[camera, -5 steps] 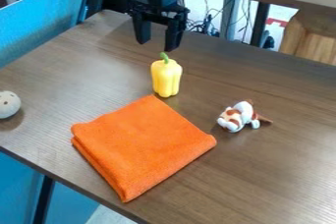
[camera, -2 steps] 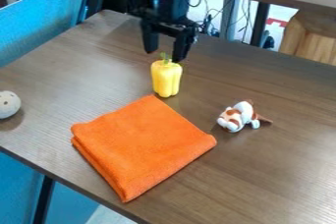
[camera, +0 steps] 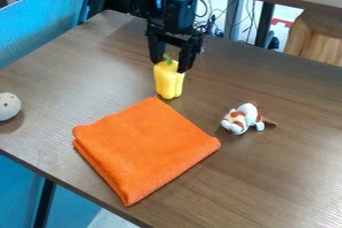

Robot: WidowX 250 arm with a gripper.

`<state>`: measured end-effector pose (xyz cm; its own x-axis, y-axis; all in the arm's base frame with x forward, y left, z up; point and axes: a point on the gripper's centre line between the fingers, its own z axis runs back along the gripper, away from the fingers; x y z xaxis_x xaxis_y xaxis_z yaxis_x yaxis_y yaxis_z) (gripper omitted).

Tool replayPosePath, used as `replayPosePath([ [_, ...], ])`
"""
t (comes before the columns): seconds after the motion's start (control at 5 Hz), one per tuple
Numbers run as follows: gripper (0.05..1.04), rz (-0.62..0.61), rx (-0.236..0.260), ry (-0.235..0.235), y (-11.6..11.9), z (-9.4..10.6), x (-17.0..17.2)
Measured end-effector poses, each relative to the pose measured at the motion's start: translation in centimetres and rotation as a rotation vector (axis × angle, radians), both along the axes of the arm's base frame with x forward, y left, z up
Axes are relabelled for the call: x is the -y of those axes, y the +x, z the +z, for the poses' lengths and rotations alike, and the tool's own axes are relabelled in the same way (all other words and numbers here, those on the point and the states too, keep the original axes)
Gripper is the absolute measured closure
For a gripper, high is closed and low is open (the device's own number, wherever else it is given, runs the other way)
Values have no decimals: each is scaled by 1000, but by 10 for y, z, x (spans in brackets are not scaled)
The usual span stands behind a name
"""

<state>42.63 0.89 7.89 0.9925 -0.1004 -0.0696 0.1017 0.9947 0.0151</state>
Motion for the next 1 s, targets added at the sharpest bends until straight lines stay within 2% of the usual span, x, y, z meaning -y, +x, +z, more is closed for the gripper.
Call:
replayPosePath([
  [0.4, 669, 10, -4, 16, -1, 2, -2],
  [0.6, 802, 10, -7, 16, -1, 2, -2],
  [0.8, 822, 8, 3, -1, -3, 2, 0],
  [1.0, 822, -40, 34, -34, -12, 5, 4],
])
